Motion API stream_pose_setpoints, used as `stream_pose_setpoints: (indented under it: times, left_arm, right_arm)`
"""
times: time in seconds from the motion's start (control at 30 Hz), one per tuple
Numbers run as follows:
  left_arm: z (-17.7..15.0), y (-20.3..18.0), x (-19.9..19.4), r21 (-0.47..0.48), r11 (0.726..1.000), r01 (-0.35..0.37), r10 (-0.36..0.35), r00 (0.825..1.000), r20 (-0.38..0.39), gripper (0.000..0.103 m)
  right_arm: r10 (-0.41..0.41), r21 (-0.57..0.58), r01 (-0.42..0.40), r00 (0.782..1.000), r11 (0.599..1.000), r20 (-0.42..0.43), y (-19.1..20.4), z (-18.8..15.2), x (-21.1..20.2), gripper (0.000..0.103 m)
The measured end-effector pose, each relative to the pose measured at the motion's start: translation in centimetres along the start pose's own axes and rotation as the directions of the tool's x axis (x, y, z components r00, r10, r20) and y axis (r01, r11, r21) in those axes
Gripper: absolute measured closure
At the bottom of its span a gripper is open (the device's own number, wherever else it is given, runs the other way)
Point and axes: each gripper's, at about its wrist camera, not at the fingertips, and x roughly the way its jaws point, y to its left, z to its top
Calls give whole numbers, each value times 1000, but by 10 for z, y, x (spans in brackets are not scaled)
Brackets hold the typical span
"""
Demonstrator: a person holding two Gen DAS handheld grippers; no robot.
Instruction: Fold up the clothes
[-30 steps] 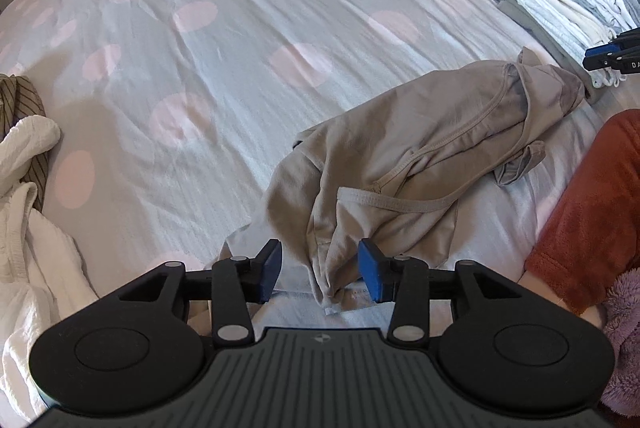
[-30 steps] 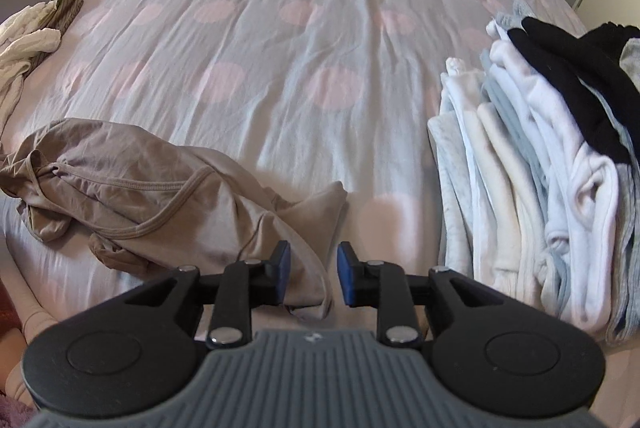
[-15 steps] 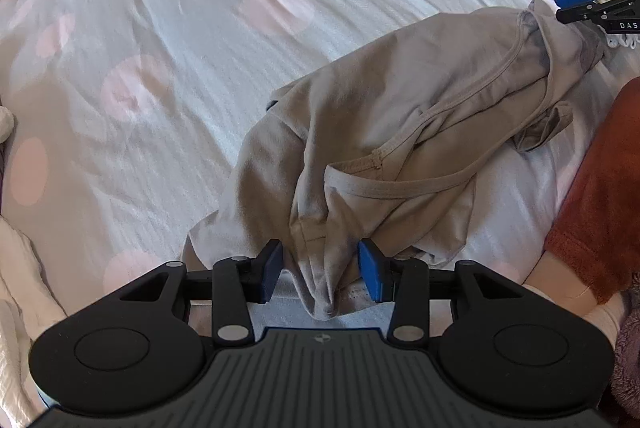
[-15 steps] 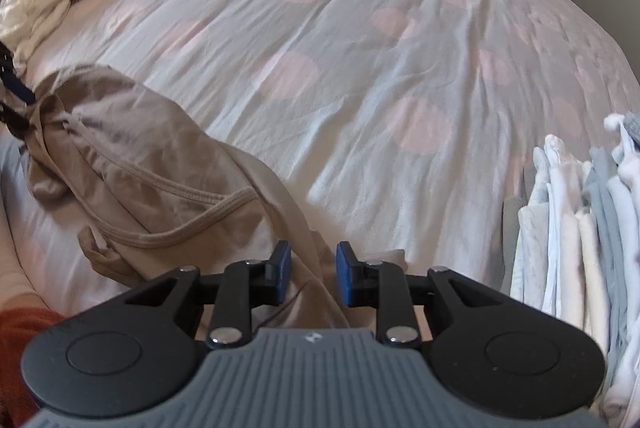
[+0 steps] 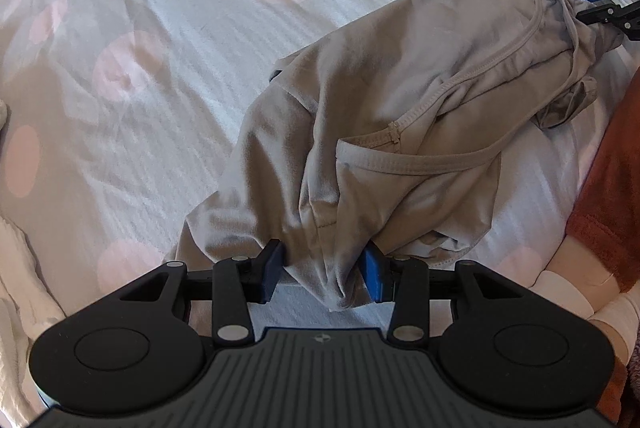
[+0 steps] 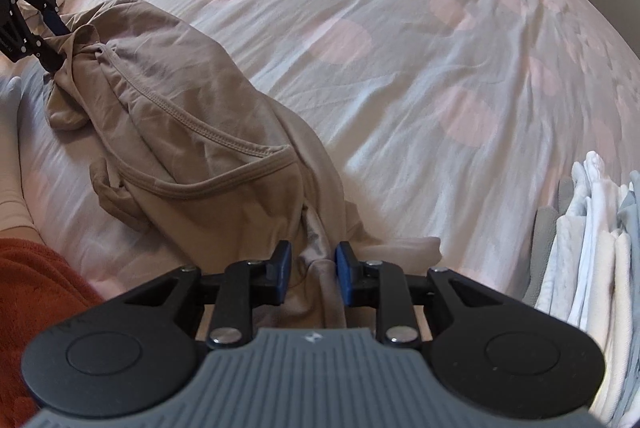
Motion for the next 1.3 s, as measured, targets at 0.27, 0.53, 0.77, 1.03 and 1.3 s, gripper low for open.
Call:
stream_pose_setpoints:
  times: [0.27, 0.53, 0.77, 1.03, 1.3]
  left_arm:
    - [-18, -18, -2, 94, 995, -44, 44, 999, -7, 92]
    - [-27, -20, -40, 63, 992, -113, 105, 989, 108, 99]
    - [-3, -12, -120, -23, 984, -178, 177, 937, 300, 100]
    - [12, -16, -223, -123, 949, -291, 312, 797, 516, 101]
    - [-3, -23, -346, -269, 889, -370, 445, 559, 700, 101]
  right_arm:
    - [-29, -15, 29, 999, 999, -16, 9, -5, -15, 97]
    - [-154, 33, 152, 985, 988, 72, 13, -11, -58, 98]
    - [-396, 37, 401, 878, 915, 270, 25, 7, -124, 98]
    - [-544, 171, 531, 701, 830, 460, 24, 40, -215, 98]
    - [-602, 262, 597, 487, 758, 633, 41, 66, -320, 99]
